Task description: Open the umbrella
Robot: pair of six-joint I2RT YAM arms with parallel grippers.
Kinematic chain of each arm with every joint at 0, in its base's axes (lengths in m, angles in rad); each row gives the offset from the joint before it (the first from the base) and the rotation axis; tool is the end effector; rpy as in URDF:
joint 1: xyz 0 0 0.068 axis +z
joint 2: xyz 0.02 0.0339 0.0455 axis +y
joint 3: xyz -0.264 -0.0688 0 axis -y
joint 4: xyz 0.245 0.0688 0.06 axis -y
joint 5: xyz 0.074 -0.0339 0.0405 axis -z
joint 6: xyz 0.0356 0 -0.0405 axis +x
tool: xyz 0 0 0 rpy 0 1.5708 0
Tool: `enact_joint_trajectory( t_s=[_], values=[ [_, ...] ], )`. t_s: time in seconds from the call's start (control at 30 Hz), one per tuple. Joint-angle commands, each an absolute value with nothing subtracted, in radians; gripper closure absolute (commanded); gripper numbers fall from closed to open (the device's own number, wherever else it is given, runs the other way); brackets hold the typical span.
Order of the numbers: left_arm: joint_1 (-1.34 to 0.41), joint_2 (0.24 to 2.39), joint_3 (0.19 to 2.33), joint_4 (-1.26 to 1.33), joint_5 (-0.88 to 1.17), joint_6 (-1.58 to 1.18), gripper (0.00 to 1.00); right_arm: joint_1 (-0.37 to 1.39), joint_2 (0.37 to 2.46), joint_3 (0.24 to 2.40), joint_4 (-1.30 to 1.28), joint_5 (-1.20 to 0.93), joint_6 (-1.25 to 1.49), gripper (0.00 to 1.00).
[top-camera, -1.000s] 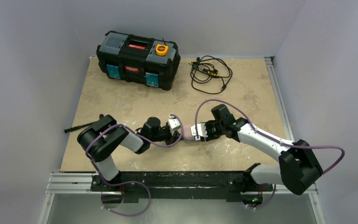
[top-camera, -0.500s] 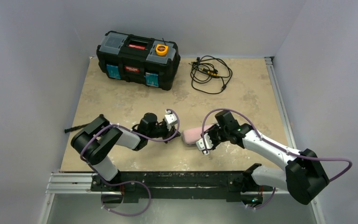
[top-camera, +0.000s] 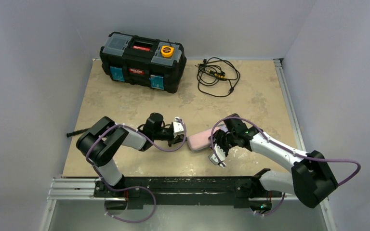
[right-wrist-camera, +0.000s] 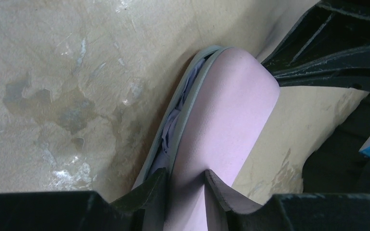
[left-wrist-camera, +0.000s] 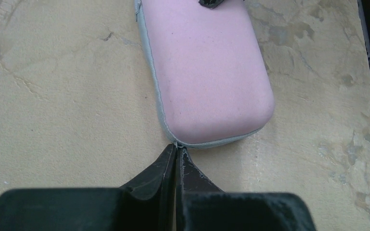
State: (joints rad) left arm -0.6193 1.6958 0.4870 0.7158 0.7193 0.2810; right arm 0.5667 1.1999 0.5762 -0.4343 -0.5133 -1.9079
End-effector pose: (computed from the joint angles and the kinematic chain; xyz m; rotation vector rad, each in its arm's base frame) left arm 0.2181 -0.1843 0.1199 1.2822 1.6141 -0.9479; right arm 0.1676 0.1274 0.1737 -2.3505 0.6374 0.1037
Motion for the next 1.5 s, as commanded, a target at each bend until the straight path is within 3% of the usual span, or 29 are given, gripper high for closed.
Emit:
enact_joint_trajectory(
  t_s=[0.0,0.4,0.9,1.47],
  values=[
    [-0.630,1.699,0.567,0.820,0.853,0.401,1.00,0.598,1.263,0.562,-0.618,-0.684,-2.153,0.79],
    [-0.600,1.645,0.576,0.730,0.718,0.371,1.00,0.566,1.270,0.569,-0.747,-0.728,-2.308,0.83],
    [-0.686,1.750,0.673,0.794,0.853,0.382,1.00,0.567,1.371,0.627,-0.747,-0.777,-2.447,0.83],
    [-0.752,1.863,0.901,0.712,0.644,0.223,1.00,0.565,1.375,0.638,-0.707,-0.781,-2.367,0.83]
  ],
)
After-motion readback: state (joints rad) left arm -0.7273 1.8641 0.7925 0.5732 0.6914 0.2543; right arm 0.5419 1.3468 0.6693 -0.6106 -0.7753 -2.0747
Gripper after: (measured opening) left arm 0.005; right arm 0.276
